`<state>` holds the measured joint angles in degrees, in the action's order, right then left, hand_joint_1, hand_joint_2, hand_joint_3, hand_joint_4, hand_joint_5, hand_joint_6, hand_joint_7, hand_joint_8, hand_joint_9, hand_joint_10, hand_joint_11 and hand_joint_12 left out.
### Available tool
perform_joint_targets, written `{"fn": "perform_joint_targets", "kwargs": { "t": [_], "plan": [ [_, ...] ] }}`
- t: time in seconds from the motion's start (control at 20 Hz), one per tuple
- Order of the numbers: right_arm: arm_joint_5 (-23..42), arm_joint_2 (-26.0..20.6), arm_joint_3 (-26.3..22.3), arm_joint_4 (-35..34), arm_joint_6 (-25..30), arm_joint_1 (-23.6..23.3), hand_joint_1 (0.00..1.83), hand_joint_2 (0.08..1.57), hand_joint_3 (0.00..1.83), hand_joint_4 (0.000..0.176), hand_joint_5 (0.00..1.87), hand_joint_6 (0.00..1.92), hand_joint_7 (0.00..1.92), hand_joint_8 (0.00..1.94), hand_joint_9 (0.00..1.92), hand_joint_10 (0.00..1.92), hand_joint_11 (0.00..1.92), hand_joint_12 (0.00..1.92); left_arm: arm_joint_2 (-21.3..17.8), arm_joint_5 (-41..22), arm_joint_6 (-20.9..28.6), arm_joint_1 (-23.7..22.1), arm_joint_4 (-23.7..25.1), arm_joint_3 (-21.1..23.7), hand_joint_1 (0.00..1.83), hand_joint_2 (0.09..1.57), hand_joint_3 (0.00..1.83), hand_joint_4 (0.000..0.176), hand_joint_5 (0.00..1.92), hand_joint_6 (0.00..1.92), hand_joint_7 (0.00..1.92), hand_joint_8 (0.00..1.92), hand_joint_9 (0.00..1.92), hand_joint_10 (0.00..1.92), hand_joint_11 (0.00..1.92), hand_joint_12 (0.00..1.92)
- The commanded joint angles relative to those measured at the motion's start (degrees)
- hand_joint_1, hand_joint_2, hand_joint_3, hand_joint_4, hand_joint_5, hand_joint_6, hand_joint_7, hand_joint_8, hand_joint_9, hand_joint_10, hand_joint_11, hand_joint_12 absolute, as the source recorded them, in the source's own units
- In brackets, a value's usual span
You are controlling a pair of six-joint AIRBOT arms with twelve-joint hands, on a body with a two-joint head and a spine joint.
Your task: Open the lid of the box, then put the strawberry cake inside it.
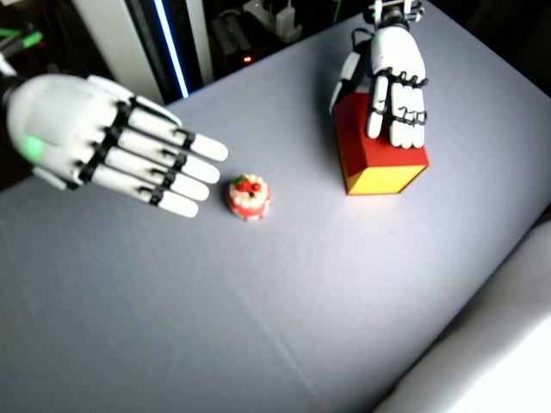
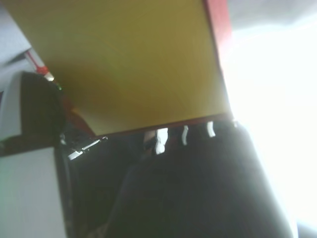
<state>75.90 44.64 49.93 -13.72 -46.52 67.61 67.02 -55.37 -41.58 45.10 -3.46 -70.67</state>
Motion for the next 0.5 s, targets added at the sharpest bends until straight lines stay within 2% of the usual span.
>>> {"fn": "perform_joint_targets", "kwargs": {
  "t": [0.0, 0.05, 0.1, 0.2, 0.3, 0.45],
  "plan": [
    [7.1, 0.1, 0.2, -0.3, 0.3, -0.5, 0.49, 1.34, 0.00, 0.000, 0.00, 0.00, 0.00, 0.00, 0.00, 0.00, 0.00, 0.00, 0.2, -5.1, 0.6, -0.5, -0.1, 0.0, 0.87, 1.09, 0.02, 0.176, 0.00, 0.00, 0.00, 0.00, 0.00, 0.00, 0.00, 0.00],
    [7.1, 0.1, 0.2, -0.4, 0.4, -0.5, 0.49, 1.34, 0.00, 0.000, 0.00, 0.00, 0.00, 0.00, 0.00, 0.00, 0.00, 0.00, 0.3, -5.6, 0.6, -0.6, -0.3, 0.0, 0.86, 1.10, 0.03, 0.176, 0.00, 0.00, 0.00, 0.00, 0.00, 0.00, 0.00, 0.00],
    [7.1, 0.1, 0.2, -0.4, 0.4, -0.5, 0.51, 1.34, 0.00, 0.000, 0.00, 0.00, 0.00, 0.00, 0.00, 0.00, 0.00, 0.00, 0.3, -5.9, 0.6, -0.7, -0.5, 0.0, 0.87, 1.11, 0.03, 0.165, 0.00, 0.00, 0.00, 0.00, 0.00, 0.00, 0.00, 0.00],
    [7.1, 0.2, 0.2, -0.4, 0.4, -0.4, 0.51, 1.34, 0.00, 0.000, 0.00, 0.00, 0.00, 0.00, 0.00, 0.00, 0.00, 0.00, 0.4, -7.2, 0.6, -0.8, -1.3, 0.0, 0.82, 1.15, 0.04, 0.174, 0.00, 0.00, 0.00, 0.00, 0.00, 0.00, 0.00, 0.00],
    [7.1, 0.2, 0.2, -0.5, 0.5, -0.4, 0.51, 1.34, 0.00, 0.000, 0.00, 0.00, 0.00, 0.00, 0.00, 0.00, 0.00, 0.00, 0.5, -8.1, 0.6, -1.0, -1.9, -0.2, 0.78, 1.20, 0.02, 0.176, 0.00, 0.00, 0.00, 0.00, 0.00, 0.00, 0.00, 0.00],
    [7.1, 0.3, 0.2, -0.5, 0.5, -0.3, 0.50, 1.34, 0.00, 0.000, 0.00, 0.00, 0.00, 0.00, 0.00, 0.00, 0.00, 0.00, 0.5, -8.5, 0.6, -1.2, -2.6, -0.5, 0.75, 1.17, 0.00, 0.176, 0.00, 0.00, 0.00, 0.00, 0.00, 0.00, 0.00, 0.00]
  ]
}}
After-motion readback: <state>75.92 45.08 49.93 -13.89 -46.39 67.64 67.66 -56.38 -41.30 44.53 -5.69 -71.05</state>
